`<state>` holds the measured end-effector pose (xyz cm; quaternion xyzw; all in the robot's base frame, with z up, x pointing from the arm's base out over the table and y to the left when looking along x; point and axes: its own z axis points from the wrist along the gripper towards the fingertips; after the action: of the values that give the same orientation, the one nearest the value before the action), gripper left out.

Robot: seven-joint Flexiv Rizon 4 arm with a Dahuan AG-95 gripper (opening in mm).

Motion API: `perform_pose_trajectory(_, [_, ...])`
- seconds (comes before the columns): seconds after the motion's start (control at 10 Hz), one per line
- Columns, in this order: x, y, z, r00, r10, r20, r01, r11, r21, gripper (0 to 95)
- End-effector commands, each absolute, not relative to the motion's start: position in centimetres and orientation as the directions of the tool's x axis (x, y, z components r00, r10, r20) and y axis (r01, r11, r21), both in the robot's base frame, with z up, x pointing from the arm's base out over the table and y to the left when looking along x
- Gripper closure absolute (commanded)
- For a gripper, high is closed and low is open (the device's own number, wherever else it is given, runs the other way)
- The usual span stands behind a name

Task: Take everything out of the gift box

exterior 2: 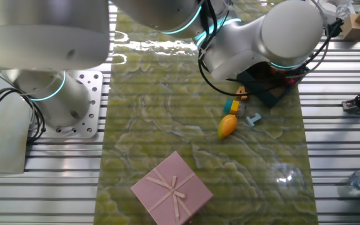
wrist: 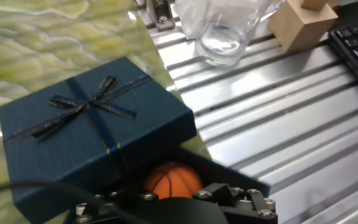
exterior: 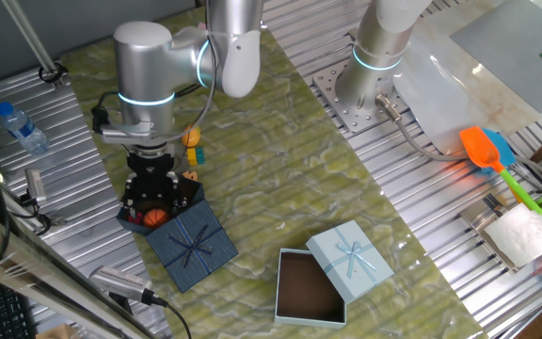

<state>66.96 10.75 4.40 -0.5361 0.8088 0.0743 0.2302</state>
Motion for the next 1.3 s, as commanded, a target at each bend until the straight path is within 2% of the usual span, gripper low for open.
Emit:
perform_pose_trajectory(0.1, [66.75, 10.97, 4.51, -0.32, -0.831, -0.456, -0.902, 0.414, -0.121, 19.0])
perform_pose_trajectory(0.4, [66.89, 11.01, 4.13, -0.326, -0.828, -0.457, -0.899, 0.421, -0.122, 19.0])
perform_pose_trajectory(0.5, [66.99, 10.95, 3.91, -0.326, -0.827, -0.457, -0.898, 0.422, -0.124, 38.0])
perform_pose_trajectory(0.9, [67.1, 10.91, 3.73, -0.341, -0.82, -0.46, -0.892, 0.437, -0.117, 38.0])
perform_pose_trajectory(1.1, [67.1, 10.91, 3.73, -0.36, -0.81, -0.462, -0.884, 0.455, -0.109, 76.0])
perform_pose_trajectory(1.2, [67.1, 10.91, 3.73, -0.364, -0.808, -0.463, -0.882, 0.459, -0.107, 76.0])
perform_pose_trajectory(1.3, [67.1, 10.91, 3.73, -0.375, -0.803, -0.463, -0.877, 0.469, -0.102, 95.0])
